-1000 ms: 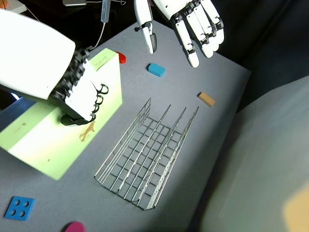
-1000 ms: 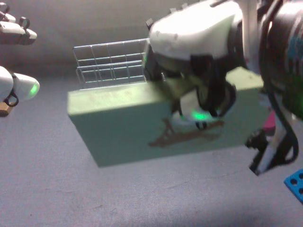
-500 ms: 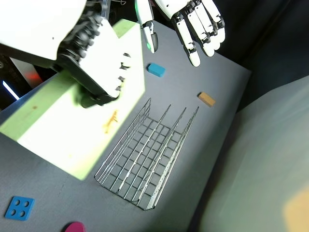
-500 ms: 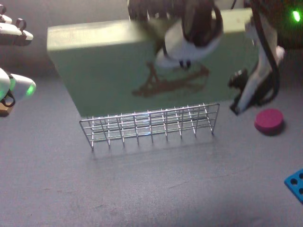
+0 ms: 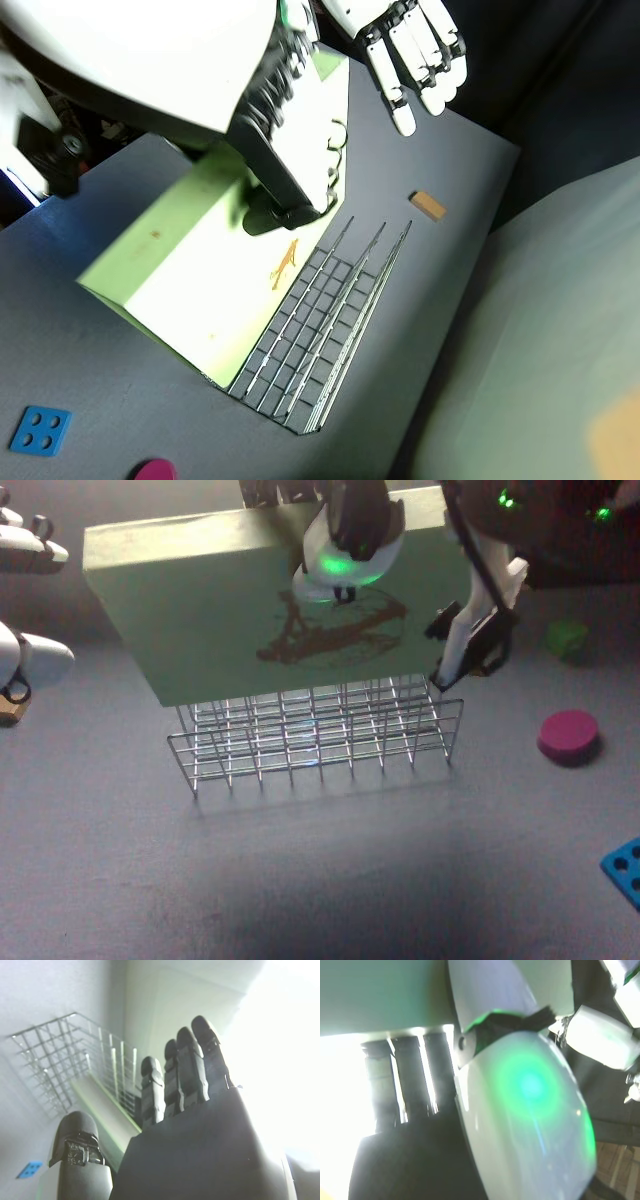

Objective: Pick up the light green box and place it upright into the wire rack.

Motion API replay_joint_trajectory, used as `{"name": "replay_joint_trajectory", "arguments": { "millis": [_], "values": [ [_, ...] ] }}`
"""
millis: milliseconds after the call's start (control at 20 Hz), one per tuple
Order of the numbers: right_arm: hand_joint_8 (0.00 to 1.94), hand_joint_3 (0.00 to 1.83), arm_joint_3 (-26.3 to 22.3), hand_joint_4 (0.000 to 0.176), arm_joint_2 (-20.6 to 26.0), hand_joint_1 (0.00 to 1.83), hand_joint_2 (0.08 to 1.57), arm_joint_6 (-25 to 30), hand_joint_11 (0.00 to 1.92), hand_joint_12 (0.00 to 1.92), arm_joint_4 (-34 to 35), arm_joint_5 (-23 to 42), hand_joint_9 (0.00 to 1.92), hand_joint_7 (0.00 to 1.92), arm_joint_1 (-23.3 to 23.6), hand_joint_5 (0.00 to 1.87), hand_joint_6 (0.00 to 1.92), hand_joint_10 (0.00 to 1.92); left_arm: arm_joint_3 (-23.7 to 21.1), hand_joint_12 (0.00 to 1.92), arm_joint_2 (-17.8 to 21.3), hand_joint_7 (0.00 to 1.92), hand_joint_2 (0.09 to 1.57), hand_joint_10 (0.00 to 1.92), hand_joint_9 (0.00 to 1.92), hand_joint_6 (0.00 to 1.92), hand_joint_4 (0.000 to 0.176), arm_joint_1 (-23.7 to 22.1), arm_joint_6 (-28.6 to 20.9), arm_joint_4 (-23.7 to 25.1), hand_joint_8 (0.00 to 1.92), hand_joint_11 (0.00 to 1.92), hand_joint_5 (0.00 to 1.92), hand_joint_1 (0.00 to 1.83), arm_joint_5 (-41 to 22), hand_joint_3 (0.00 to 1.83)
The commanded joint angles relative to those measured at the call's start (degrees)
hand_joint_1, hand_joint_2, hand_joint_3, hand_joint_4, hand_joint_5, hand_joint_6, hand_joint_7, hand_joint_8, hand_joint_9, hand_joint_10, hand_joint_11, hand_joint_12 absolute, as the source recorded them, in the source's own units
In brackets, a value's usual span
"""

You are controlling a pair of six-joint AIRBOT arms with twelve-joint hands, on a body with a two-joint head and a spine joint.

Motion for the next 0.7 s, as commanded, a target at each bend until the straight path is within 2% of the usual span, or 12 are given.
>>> {"name": "replay_joint_trajectory", "arguments": {
  "millis": [0, 400, 650],
  "values": [
    [1.21, 0.00, 0.57, 0.000, -0.51, 1.35, 1.19, 0.54, 0.74, 1.50, -5.20, 3.12, 0.79, 0.86, 0.40, 0.76, 1.09, 1.51, -0.08, 0.55, 0.13, 0.16, 1.24, 0.00, 0.17, 0.00, 0.112, -0.75, 0.24, 3.55, 0.00, 0.00, 0.21, 0.06, -2.30, 0.00],
    [1.21, 0.00, 2.80, 0.000, -2.57, 1.35, 1.19, 3.16, 0.75, 1.52, -7.31, 3.57, 0.81, 0.85, -2.56, 0.76, 1.11, 1.49, -0.22, 0.57, 0.13, 0.16, 1.24, 0.00, 0.17, 0.00, 0.113, -0.73, 0.24, 2.96, 0.00, 0.00, 0.21, 0.06, -2.30, 0.00],
    [1.21, 0.00, 4.14, 0.000, -3.52, 1.35, 1.19, 3.31, 0.74, 1.51, -7.30, 4.18, 0.81, 0.85, -4.00, 0.76, 1.10, 1.49, -0.18, 0.51, 0.12, 0.16, 1.24, 0.00, 0.17, 0.00, 0.113, -0.70, 0.24, 2.74, 0.00, 0.00, 0.20, 0.06, -2.30, 0.00]
  ]
}}
